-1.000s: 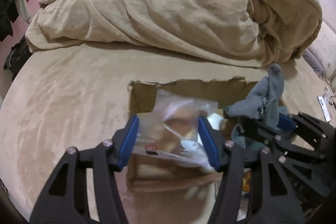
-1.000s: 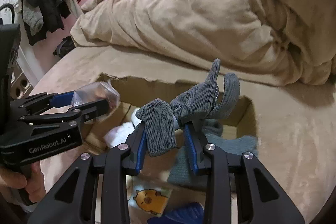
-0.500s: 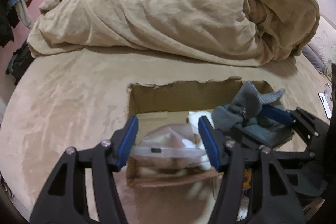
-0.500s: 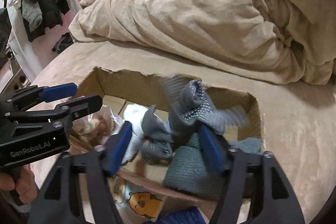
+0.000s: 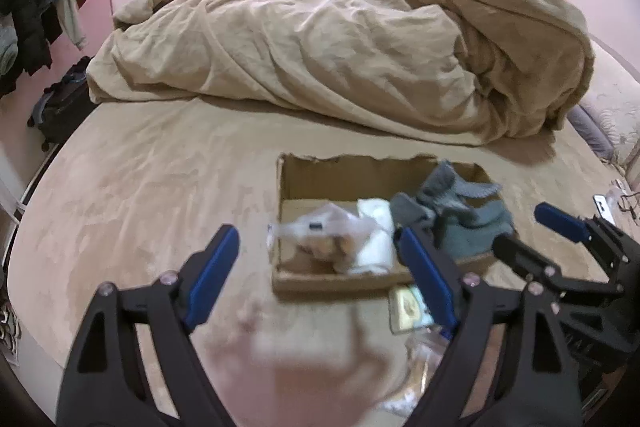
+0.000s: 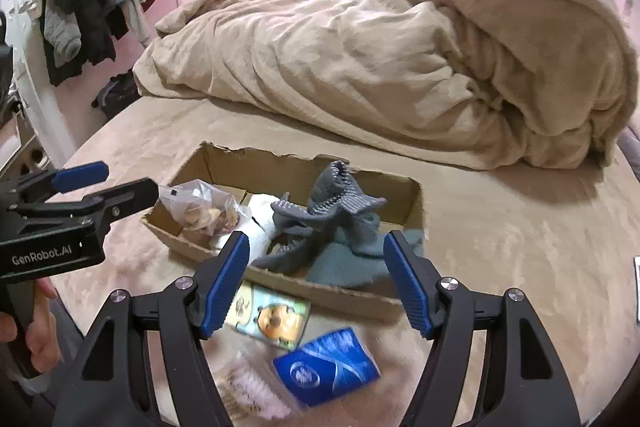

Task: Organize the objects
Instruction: 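Withdraw both grippers from the box toward the remaining packs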

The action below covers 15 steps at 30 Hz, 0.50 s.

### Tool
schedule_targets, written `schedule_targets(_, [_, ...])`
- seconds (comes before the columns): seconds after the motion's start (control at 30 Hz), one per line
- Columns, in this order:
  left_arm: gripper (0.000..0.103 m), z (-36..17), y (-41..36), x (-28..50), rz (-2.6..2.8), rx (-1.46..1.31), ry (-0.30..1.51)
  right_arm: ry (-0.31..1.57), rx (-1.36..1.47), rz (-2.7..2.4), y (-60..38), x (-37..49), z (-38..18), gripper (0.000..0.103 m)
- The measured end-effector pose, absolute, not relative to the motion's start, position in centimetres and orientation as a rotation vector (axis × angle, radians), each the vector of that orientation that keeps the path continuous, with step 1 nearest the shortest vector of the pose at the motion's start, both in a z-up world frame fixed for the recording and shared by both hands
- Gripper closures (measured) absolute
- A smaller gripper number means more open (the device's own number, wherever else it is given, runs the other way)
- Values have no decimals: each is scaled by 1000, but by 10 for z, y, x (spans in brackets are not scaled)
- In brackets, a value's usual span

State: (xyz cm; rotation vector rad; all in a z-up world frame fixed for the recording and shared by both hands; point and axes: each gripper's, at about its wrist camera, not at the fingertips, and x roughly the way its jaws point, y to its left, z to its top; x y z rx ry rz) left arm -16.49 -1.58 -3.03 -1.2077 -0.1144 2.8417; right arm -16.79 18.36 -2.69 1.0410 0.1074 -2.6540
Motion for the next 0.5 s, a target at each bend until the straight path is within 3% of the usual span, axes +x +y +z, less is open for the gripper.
schedule_targets(0.5, [12,-25,-8,-89,2857,-1164,-92,59,1031,-2727,216,-102,-8,30])
